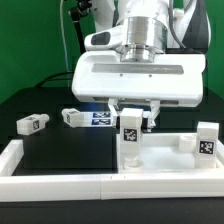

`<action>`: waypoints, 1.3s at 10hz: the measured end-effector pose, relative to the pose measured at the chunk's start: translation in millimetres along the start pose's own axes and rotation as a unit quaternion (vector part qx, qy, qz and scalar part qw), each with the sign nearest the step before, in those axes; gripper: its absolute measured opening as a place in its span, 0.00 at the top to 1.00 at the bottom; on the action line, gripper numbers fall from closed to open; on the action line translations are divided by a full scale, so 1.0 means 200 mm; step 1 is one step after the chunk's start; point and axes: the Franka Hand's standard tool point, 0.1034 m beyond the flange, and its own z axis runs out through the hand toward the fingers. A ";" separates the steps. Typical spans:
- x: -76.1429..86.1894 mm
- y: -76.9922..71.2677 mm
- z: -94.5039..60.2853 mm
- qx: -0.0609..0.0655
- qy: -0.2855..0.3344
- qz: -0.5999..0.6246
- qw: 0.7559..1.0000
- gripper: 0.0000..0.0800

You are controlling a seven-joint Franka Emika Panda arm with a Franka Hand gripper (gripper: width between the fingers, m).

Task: Assemble square table

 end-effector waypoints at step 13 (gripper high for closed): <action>-0.07 -0.04 0.03 -0.001 -0.010 0.002 1.000 0.24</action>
Offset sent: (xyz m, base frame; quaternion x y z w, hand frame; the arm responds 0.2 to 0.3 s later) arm -0.0152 0.0133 -0.0113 0.0015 -0.0008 0.0196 0.9998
